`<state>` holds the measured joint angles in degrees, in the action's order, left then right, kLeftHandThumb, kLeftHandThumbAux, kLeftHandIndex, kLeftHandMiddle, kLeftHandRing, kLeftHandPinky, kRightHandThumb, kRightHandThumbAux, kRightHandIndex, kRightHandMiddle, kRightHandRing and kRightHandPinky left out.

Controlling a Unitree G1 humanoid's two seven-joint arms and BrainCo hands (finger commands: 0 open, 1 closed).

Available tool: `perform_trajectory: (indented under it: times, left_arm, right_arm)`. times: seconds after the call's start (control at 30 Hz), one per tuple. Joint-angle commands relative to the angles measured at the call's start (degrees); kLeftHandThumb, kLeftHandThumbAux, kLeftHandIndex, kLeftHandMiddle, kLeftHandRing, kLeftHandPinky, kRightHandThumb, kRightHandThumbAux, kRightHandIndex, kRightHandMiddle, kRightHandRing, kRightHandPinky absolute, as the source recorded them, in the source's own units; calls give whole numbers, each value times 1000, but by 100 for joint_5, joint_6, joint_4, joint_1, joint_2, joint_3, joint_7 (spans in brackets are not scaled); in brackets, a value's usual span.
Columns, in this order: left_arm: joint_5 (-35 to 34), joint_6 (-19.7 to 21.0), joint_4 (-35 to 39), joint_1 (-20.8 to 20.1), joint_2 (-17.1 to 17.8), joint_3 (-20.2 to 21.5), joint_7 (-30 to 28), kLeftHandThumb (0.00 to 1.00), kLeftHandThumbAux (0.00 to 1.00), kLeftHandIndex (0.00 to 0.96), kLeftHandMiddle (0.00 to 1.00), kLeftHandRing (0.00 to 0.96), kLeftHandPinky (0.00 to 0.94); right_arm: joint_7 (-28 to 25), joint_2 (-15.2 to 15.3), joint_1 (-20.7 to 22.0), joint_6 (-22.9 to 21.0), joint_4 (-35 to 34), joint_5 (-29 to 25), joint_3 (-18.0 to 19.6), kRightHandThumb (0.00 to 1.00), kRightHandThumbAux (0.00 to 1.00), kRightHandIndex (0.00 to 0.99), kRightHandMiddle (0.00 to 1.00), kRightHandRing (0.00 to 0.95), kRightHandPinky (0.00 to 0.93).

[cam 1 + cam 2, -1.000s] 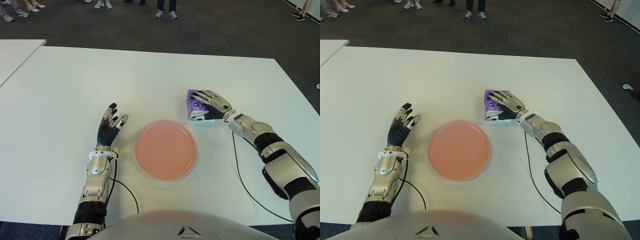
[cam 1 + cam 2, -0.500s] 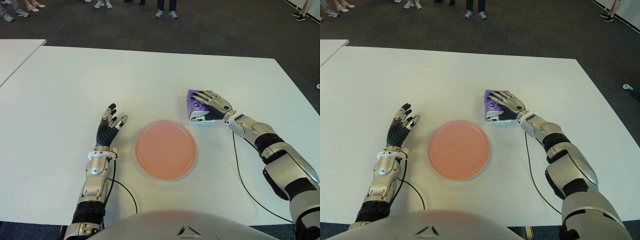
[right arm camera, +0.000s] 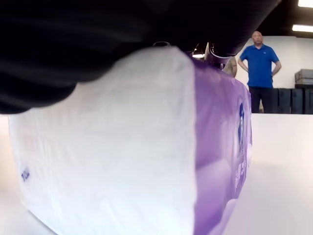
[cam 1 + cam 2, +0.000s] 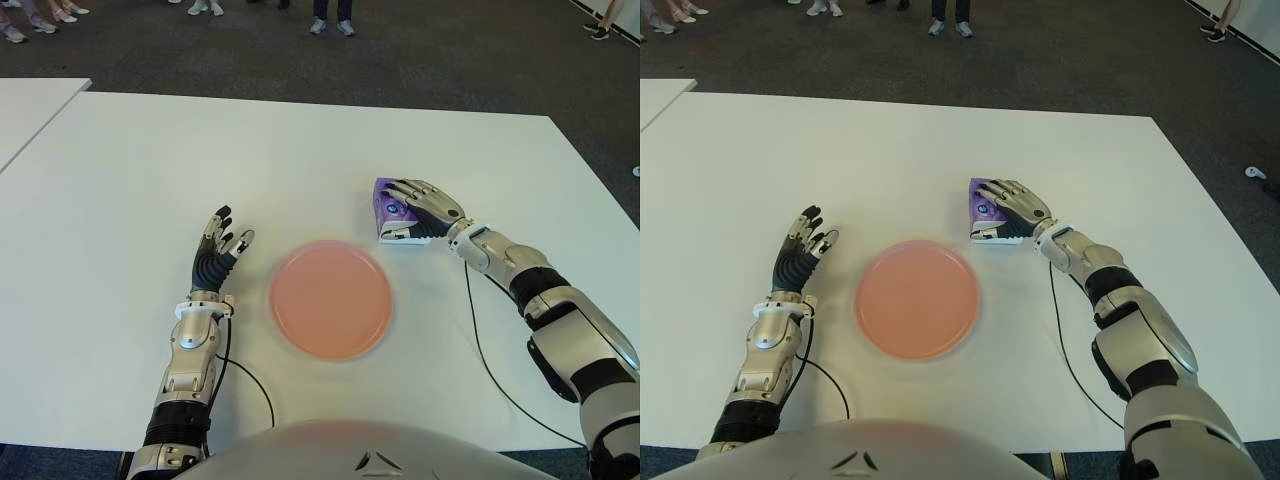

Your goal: Put the tissue paper into the plate.

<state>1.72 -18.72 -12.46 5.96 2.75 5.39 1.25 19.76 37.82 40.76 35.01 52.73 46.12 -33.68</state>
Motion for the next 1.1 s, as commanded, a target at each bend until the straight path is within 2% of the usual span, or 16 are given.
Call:
perform_trajectory:
  times: [0.03, 0.27, 0.57, 0.9, 1.1]
  left_arm:
    - [16, 118, -7, 46, 19, -8, 27, 0, 571, 0, 0, 0, 0]
    - [45, 155, 46, 69, 41, -7, 21, 0, 557, 0, 0, 0, 0]
    - [14, 177, 64, 78, 49, -14, -32, 0, 544, 0, 0, 0, 0]
    - [34, 132, 72, 100, 35, -43, -28, 0, 538, 0, 0, 0, 0]
    - [46, 145, 52, 101, 21, -35, 14, 0, 545, 0, 0, 0, 0]
  right_arm:
    - [-127, 408, -204, 40, -981, -299, 553, 335, 130, 0, 0, 0, 0]
    - [-141, 522, -590, -83, -1980, -499, 1155, 384, 114, 0, 0, 0, 0]
    - [-582, 471, -732, -255, -2539, -669, 1554, 425, 110, 0, 0, 0, 0]
    - [-648, 357, -655, -122, -2200, -459, 1492, 413, 111, 0, 0, 0, 0]
    - [-890, 425, -596, -55, -2049, -311, 1364, 383, 111, 0, 0, 0, 0]
